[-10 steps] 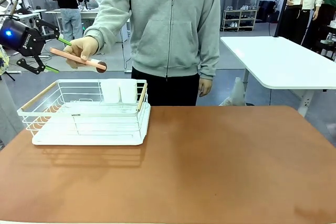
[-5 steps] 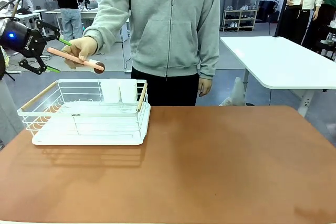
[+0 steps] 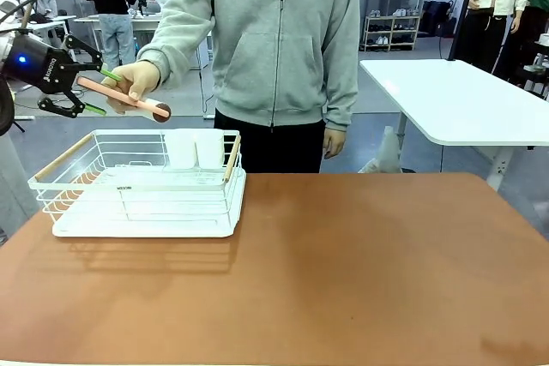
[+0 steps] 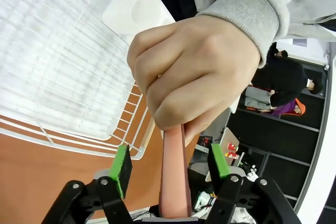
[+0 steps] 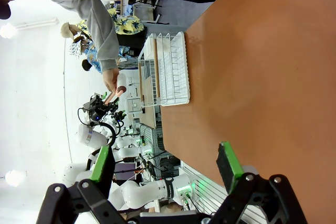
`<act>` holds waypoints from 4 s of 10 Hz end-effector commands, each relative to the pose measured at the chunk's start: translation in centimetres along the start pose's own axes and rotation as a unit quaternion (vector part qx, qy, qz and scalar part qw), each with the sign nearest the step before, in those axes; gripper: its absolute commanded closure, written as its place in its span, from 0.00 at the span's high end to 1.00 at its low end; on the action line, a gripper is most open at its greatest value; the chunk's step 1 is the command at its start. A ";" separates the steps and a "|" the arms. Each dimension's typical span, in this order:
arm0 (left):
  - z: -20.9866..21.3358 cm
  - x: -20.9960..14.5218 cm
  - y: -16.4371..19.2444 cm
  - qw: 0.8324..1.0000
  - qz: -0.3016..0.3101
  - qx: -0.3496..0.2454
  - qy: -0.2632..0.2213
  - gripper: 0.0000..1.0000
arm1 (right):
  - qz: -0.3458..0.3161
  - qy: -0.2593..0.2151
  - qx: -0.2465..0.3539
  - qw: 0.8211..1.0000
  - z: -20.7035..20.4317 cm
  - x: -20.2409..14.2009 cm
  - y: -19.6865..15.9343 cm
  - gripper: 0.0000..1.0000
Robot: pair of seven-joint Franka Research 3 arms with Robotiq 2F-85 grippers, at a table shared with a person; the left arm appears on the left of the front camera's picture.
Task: Clean the table.
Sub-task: Pick up the Lint Roller when the human hands it over, then clean the table with the Lint Roller when the human lifts the Dish drying rack.
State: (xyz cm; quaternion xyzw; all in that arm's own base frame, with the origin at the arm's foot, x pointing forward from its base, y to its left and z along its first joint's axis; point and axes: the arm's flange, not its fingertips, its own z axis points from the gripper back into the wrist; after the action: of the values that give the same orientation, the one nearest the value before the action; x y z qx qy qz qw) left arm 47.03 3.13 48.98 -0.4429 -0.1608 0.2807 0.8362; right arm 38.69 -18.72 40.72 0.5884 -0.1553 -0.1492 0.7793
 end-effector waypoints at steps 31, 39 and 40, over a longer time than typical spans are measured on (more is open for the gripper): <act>0.3 -0.1 -0.3 1.000 -0.003 -0.009 -0.005 0.00 | 0.002 0.000 0.004 1.000 0.1 0.0 0.2 1.00; 0.3 -0.1 -0.3 1.000 -0.003 -0.009 -0.005 0.00 | 0.002 0.000 0.004 1.000 0.1 0.0 0.2 1.00; 0.3 -0.1 -0.3 1.000 -0.003 -0.009 -0.005 0.00 | 0.002 0.000 0.004 1.000 0.1 0.0 0.2 1.00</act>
State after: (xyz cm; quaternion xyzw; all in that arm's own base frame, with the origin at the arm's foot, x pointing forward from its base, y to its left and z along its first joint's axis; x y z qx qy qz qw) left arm 46.96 3.11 49.21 -0.4487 -0.1675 0.2798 0.8321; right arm 38.69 -18.72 40.72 0.5884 -0.1553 -0.1492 0.7793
